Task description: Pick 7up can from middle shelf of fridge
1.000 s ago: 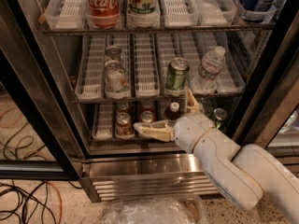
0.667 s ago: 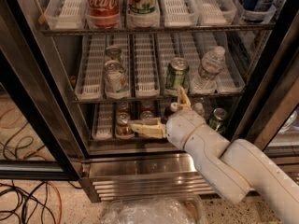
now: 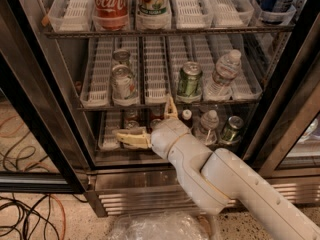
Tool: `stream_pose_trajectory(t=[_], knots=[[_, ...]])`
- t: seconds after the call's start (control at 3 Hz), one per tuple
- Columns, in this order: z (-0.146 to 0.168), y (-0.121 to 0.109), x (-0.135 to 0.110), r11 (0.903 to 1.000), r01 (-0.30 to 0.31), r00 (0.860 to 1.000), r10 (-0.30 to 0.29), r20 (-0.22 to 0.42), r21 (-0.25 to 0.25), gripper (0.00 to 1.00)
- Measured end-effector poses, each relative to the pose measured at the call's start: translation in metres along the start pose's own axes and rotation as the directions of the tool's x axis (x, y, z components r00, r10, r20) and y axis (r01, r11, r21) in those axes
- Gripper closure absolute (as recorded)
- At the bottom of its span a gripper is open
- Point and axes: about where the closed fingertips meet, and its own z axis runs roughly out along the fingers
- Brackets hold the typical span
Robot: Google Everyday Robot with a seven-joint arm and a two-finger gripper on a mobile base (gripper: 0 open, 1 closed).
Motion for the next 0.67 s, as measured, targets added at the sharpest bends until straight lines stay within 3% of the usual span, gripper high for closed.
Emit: stream_pose_trajectory(t=[0.67], knots=[[0.0022,0.0041,-0.0020,0.9998,-0.014,1.000,0.014,0.024,-0.012,0.00]])
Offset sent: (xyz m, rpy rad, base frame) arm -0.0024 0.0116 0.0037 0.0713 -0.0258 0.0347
